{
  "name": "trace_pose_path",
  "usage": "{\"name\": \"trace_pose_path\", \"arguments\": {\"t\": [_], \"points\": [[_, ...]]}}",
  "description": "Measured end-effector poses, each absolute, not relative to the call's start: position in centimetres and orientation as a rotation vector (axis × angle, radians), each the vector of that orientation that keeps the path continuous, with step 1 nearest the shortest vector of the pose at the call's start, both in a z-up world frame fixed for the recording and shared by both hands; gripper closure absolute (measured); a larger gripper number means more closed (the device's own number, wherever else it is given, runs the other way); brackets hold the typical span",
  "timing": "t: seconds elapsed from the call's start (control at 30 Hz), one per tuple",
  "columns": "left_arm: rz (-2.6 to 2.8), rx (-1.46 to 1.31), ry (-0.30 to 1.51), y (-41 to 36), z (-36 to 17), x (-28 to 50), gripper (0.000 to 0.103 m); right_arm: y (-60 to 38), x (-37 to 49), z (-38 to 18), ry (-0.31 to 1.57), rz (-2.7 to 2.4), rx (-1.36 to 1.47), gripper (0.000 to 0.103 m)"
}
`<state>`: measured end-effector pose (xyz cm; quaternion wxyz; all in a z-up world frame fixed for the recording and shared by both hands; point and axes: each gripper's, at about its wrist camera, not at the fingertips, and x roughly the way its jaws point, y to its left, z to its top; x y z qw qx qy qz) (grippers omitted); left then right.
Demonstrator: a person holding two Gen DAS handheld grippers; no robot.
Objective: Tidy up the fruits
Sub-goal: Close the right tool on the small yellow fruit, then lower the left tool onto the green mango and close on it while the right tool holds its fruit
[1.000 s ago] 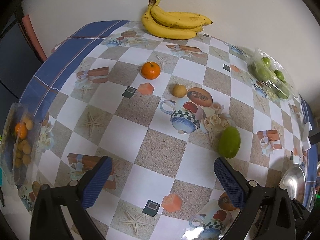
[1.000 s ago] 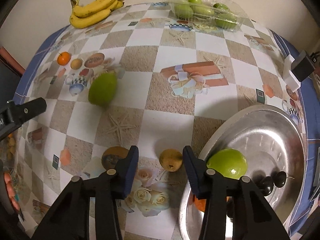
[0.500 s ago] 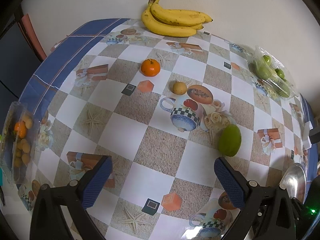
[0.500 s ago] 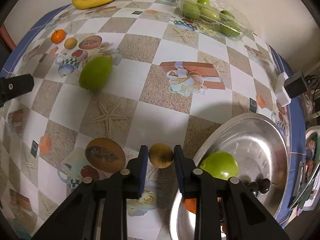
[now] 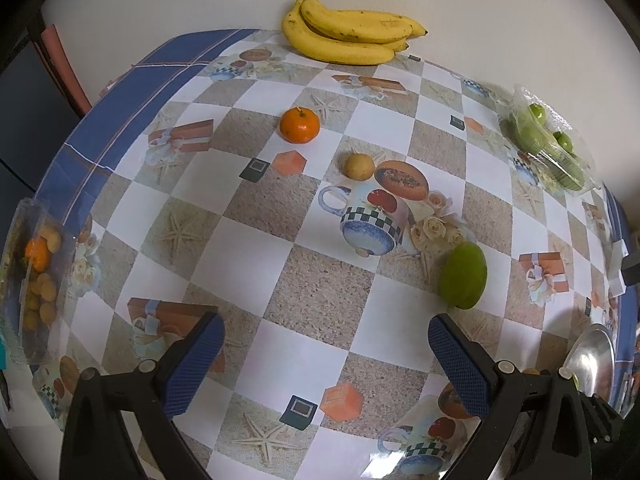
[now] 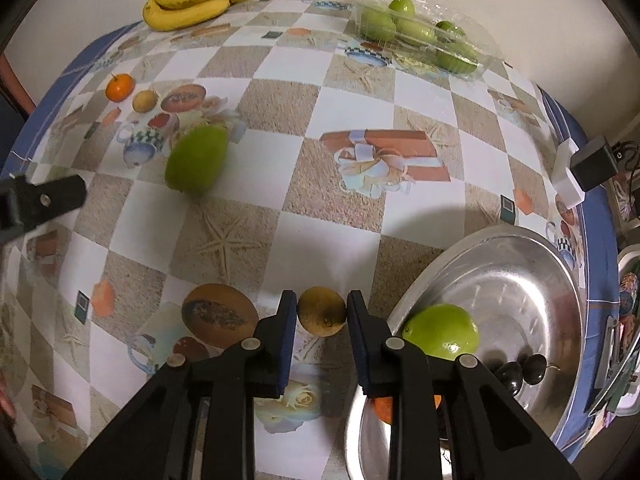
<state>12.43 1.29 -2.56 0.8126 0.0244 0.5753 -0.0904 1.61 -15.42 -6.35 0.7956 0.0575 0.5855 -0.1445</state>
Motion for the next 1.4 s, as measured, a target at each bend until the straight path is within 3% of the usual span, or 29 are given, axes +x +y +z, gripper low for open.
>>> {"name": "trace_pose_path", "arguments": {"t": [0.47,0.63,1.4], "points": [[-0.33,-0.042,1.196,-1.0,-2.4,12.8,0.001,-17.1,2.0,-4.8,1.167,-0.294,0.26,0.076],[-0.378,0.014,1.172,-3.3,-2.6,13.0,0.012,-17.8,2.1,-4.6,1.149,-0.287,0.297,0.076],[-0.452,0.113,1.187,-8.8,-5.1,14.1,0.036,-20.5,2.4,-4.6,1.115,-0.318,0.374,0.076]]}}
